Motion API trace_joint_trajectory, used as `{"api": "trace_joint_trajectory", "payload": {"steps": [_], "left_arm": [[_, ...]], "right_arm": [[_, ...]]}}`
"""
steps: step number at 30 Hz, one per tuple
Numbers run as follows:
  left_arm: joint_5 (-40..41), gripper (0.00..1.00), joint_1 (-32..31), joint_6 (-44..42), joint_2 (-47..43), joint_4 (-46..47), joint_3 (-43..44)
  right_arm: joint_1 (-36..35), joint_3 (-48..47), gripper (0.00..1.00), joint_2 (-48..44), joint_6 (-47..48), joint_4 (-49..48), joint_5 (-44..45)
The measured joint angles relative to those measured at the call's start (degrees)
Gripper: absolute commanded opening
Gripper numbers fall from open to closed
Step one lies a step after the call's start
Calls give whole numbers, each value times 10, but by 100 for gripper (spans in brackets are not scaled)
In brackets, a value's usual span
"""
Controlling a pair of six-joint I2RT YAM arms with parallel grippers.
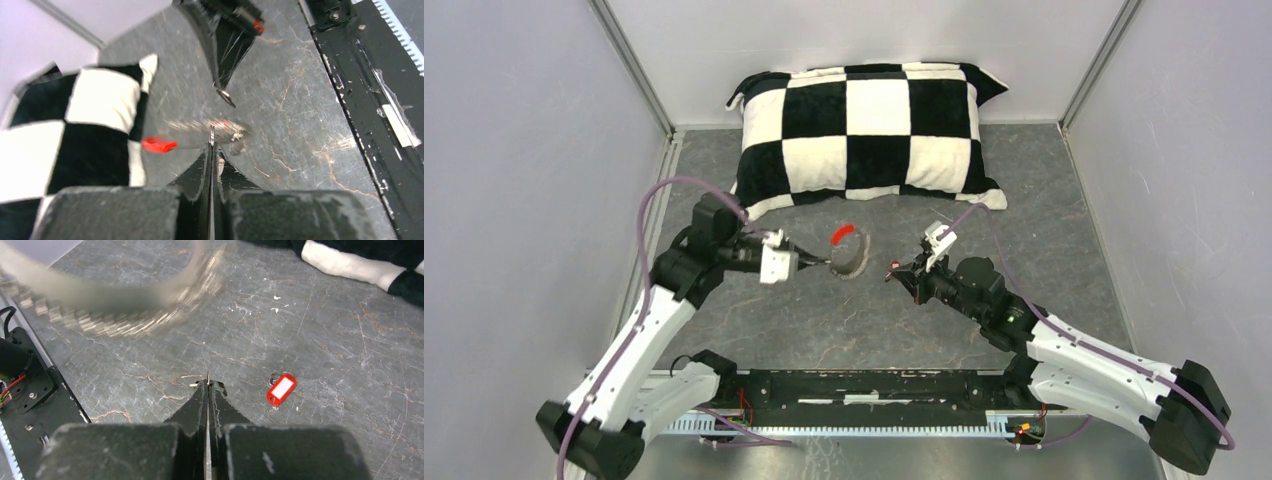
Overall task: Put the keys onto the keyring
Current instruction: Pick up the keyring from the center of the board, then place the key at the center of the board.
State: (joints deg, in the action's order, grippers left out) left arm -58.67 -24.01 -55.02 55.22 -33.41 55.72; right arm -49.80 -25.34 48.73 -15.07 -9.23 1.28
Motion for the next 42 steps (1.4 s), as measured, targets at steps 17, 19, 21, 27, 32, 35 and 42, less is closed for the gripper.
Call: {"api": "trace_joint_trajectory", "payload": {"steps": [17, 19, 21, 27, 32, 35, 42], "left_arm": [[-111, 2, -2, -132, -116, -25, -18], [-116, 2, -2, -133, -124, -25, -18], [-120, 2, -3, -139, -130, -25, -23], [-122, 2, -5, -160, -141, -28, -44], [-125, 2, -5, -173, -141, -29, -46], [-125, 2, -5, -175, -145, -29, -46], [-125, 2, -5, -175, -154, -29, -50]], "right_arm": [[0, -7, 0, -23, 16, 12, -57], [0, -9, 0, -23, 17, 12, -59], [0, -9, 0, -21, 19, 12, -61], [0, -9, 0, 16, 22, 12, -73], [0, -3, 0, 75, 21, -7, -100], [0, 12, 0, 112, 17, -26, -118], [-2, 20, 0, 173, 14, -50, -142]]}}
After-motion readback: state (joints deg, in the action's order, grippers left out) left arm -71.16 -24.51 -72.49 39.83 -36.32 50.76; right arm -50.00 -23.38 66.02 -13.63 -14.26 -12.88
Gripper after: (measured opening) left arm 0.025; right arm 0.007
